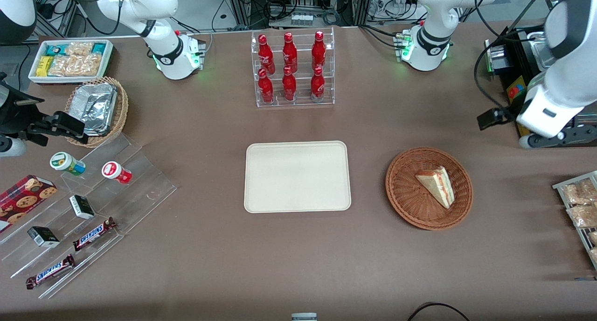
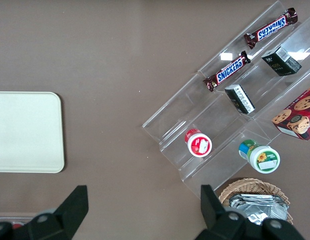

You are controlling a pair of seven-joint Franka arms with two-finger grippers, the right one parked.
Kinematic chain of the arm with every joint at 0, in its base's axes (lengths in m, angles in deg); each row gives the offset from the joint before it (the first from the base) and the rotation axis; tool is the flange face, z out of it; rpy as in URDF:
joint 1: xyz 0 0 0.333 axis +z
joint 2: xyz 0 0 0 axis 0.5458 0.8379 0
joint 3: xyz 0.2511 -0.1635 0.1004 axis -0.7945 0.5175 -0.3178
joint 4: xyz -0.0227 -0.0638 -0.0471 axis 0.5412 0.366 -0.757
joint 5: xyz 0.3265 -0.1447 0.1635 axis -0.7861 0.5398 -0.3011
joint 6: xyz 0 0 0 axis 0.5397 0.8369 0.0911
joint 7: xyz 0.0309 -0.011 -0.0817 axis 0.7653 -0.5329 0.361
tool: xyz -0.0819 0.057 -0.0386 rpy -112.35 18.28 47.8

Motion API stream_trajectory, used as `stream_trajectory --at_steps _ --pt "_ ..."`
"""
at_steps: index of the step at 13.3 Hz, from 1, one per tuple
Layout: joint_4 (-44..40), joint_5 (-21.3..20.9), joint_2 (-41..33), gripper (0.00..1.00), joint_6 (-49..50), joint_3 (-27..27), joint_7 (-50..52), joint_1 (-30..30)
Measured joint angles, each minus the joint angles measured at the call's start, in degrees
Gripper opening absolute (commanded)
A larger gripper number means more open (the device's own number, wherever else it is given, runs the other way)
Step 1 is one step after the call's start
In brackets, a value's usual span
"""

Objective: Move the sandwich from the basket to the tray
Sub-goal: 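Move the left gripper over the wrapped sandwich in the wicker basket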

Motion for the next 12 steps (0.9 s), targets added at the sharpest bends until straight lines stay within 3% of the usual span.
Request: stream_trajectory --at_steps 7,12 --pt "8.73 -0.13 2.56 1.00 -10.86 0.14 8.87 0.00" --pt "9.30 4.59 7.60 1.00 -16.29 0.17 11.44 0.02"
